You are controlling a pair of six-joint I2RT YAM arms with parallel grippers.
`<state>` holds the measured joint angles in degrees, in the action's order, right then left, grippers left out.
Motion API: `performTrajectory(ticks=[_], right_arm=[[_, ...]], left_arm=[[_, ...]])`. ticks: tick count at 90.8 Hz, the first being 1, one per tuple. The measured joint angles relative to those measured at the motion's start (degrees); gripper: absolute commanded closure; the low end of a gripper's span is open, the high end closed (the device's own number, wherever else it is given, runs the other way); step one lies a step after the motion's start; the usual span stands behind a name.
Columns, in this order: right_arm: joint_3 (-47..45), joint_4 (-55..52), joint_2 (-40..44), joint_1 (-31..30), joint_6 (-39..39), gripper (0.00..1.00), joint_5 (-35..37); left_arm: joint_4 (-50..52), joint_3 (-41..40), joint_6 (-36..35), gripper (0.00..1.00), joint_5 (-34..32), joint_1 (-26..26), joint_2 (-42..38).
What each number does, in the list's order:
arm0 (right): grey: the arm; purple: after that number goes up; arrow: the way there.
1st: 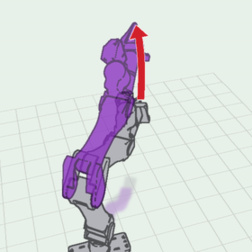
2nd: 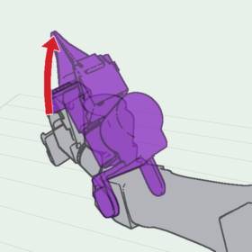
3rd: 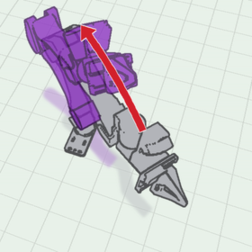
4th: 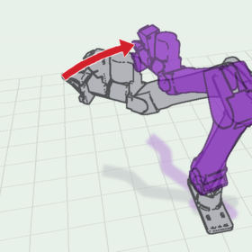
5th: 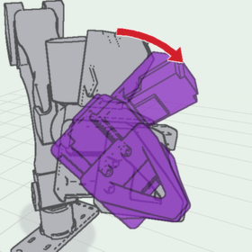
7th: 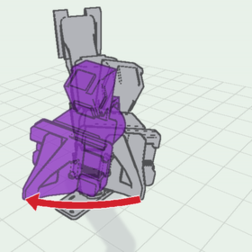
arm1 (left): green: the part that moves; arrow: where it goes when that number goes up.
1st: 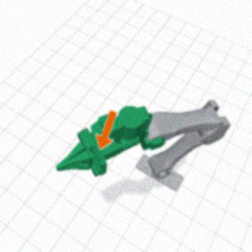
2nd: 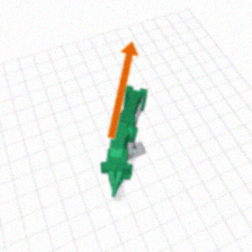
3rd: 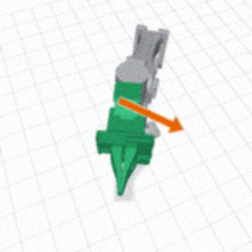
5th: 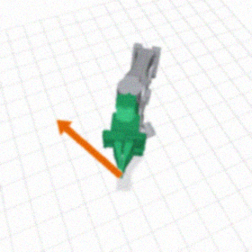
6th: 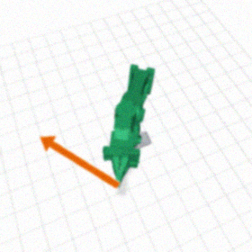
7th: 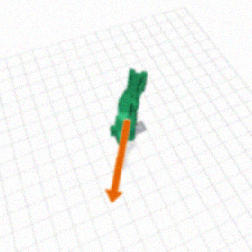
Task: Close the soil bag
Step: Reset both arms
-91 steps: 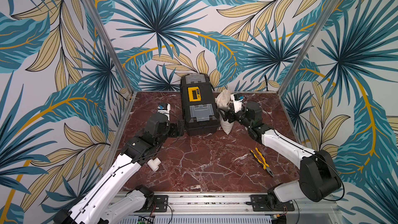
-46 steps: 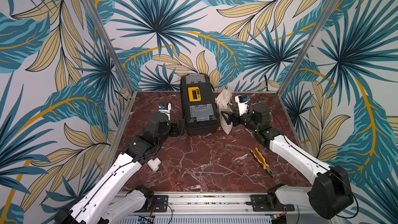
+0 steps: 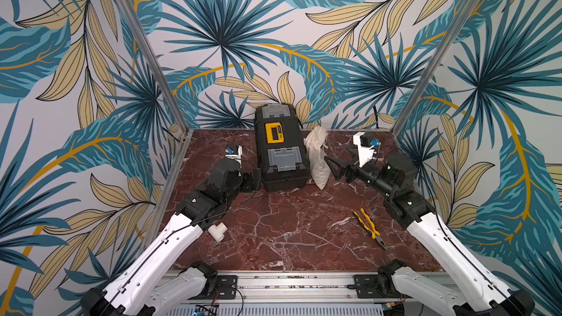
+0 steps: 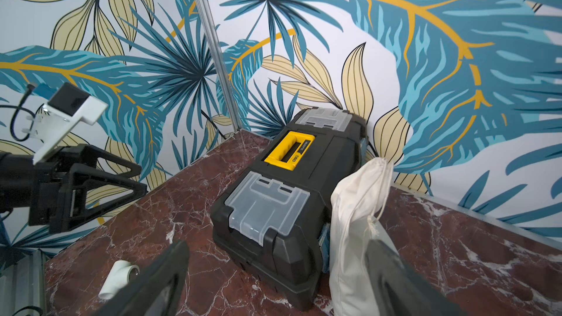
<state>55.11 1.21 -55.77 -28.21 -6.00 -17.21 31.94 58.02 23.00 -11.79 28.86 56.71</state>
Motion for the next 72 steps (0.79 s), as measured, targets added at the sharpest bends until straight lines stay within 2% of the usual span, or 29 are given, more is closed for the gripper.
performTrajectory(ticks=[9, 23, 44, 57, 72], right_arm=[[1.31, -0.28, 0.57, 3.65, 0.22, 0.01, -0.02], [1.46, -0.13, -0.07, 14.03, -0.76, 0.01, -1.16], [1.18, 4.68, -5.64, 27.65, -5.7, 0.01, -5.55], [-0.46, 10.38, -9.46, 32.17, -9.14, 0.01, -5.03], [-3.85, 17.49, -12.35, 34.62, -9.94, 0.01, -1.11]], left_arm=[[-1.22, -0.48, 0.0, 0.0, 0.48, -1.99, -0.02], [-4.17, -2.49, 1.05, 0.0, 2.36, -8.52, -0.09], [-7.96, -6.25, 1.9, 0.0, 4.52, -16.02, -0.57], [-10.54, -7.43, 1.88, 0.0, 6.45, -19.58, -0.57], [-16.33, -10.64, -0.11, 0.0, 8.68, -22.82, -0.46]])
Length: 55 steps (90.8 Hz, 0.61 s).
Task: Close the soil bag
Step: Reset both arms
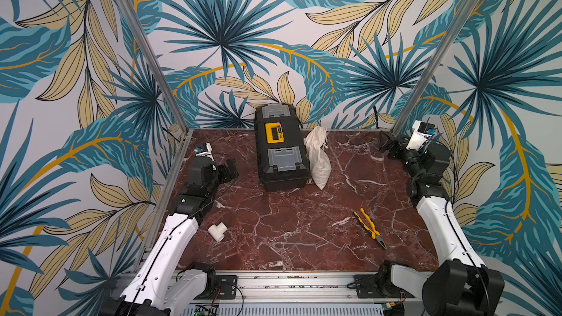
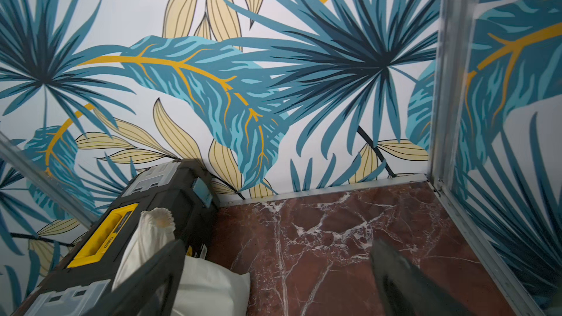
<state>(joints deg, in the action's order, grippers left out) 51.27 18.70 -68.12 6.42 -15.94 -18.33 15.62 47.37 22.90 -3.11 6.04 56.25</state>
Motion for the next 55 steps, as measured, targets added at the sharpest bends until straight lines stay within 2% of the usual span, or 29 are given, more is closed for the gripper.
performTrajectory(ticks=[28, 55], right_arm=[[-13.05, 9.9, -2.29, 3.02, 3.37, 0.01, 6.4], [-26.58, 19.04, -2.32, 3.04, 5.77, 0.01, 7.04]], left_arm=[[-9.53, -5.07, -3.78, 0.0, 4.15, -6.6, 3.76], [-20.72, -13.77, -5.44, 0.0, 7.02, -7.65, 7.67]])
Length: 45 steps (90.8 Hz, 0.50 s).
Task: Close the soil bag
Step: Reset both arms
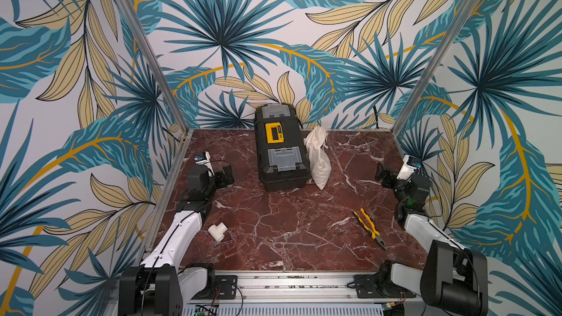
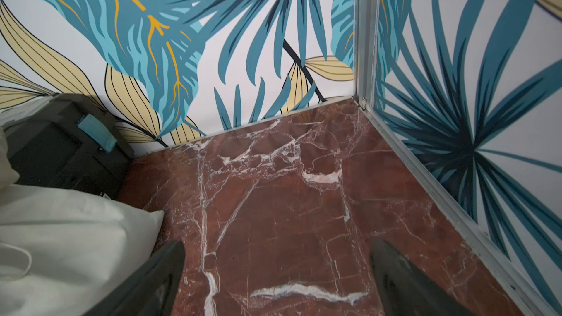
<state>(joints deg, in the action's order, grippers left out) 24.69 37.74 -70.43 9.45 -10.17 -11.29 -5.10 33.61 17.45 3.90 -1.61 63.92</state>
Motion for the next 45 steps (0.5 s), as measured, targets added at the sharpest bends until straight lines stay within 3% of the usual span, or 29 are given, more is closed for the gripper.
performTrajectory(ticks=[24, 45], right_arm=[[-5.07, 8.0, -0.2, 0.0, 3.19, 0.01, 0.35], [-6.49, 16.98, -7.39, 0.0, 3.54, 0.01, -0.11]], left_arm=[[-6.69, -5.42, -5.64, 0.0, -1.51, -0.31, -1.05], [-21.64, -13.49, -9.84, 0.0, -1.49, -1.7, 2.38]])
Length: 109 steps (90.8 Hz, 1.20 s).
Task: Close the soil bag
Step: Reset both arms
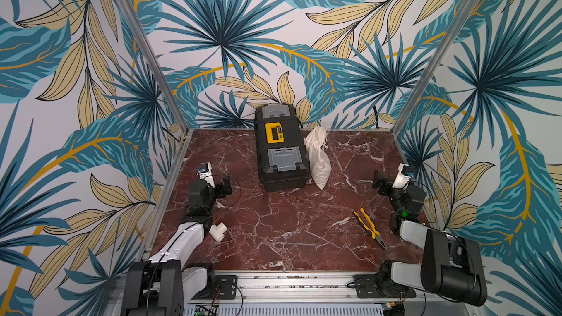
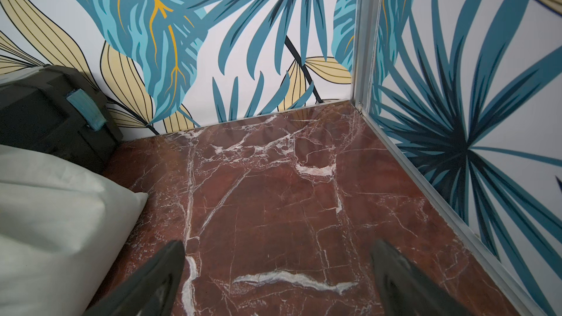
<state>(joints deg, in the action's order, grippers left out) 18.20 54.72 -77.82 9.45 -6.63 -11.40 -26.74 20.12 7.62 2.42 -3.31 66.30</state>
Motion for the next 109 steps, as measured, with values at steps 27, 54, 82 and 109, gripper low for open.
performTrajectory(ticks=[27, 54, 82, 109], right_arm=[[0.24, 4.76, -5.99, -0.02, -1.36, 0.01, -0.15], [-1.09, 8.76, -5.46, -3.02, -0.61, 0.01, 4.0], [-5.53, 19.04, -7.98, -6.69, 2.8, 0.01, 6.62], [-5.51, 19.61, -9.22, -8.17, 4.35, 0.01, 8.76]], left_arm=[[-17.03, -2.6, -3.65, 0.0, 0.48, -0.13, 11.43], [-29.53, -2.75, -6.64, 0.0, 2.62, 0.24, 21.51], [-36.59, -4.35, -7.85, 0.0, 1.9, 1.03, 23.8], [-32.11, -0.5, -8.5, 0.0, -3.13, 3.43, 23.8]])
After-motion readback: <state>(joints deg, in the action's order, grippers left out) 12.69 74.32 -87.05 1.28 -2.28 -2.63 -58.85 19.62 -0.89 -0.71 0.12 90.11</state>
